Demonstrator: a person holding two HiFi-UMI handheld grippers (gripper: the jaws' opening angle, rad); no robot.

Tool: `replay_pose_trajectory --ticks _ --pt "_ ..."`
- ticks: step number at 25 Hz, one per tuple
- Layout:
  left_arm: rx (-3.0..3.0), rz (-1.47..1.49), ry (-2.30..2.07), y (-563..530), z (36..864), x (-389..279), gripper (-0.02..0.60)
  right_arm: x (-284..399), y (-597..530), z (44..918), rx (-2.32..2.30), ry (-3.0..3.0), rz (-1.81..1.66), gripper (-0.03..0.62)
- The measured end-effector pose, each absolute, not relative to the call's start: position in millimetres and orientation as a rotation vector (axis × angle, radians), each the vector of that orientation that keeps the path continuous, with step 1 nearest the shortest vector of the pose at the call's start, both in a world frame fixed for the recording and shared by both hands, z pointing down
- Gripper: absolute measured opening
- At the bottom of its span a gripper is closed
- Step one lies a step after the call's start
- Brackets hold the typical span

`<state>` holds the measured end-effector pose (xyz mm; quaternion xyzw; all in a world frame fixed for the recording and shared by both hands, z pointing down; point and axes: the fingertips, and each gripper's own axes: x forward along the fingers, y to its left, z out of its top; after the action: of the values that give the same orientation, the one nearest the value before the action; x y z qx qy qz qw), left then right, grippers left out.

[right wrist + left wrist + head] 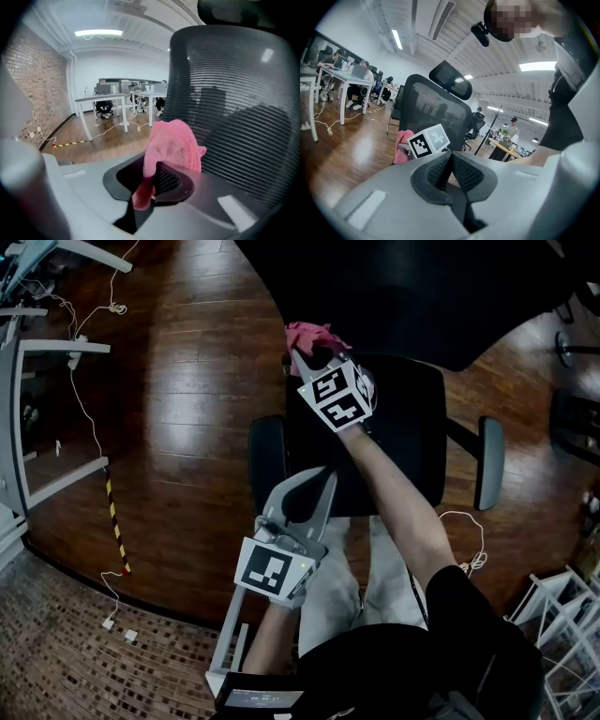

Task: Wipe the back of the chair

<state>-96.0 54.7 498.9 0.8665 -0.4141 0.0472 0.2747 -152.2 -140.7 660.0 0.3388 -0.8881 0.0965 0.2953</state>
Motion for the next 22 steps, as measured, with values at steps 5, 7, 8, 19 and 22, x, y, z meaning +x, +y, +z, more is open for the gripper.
replay_pose_trajectory --ticks 5,7,8,19,22 --pt "2.323 0.132 -1.118 51 503 -101 -0.009 -197 -118 670 0.664 -2.440 0.257 0.040" --pt "2.327 0.139 -1.110 51 502 -98 -0.009 -200 -113 674 0.631 -2.431 0.239 0.040" --pt "2.329 0.144 -1.105 51 503 -97 -0.009 -195 -113 676 0.639 -2.421 0.236 0.040" --pt "2.366 0.189 -1.011 44 508 -55 -0.009 -43 -138 707 0.930 -2.260 0.340 0.040" --pt "2.380 0.206 -0.975 43 510 -38 -0.009 12 -143 715 1.040 -2.186 0.391 0.040"
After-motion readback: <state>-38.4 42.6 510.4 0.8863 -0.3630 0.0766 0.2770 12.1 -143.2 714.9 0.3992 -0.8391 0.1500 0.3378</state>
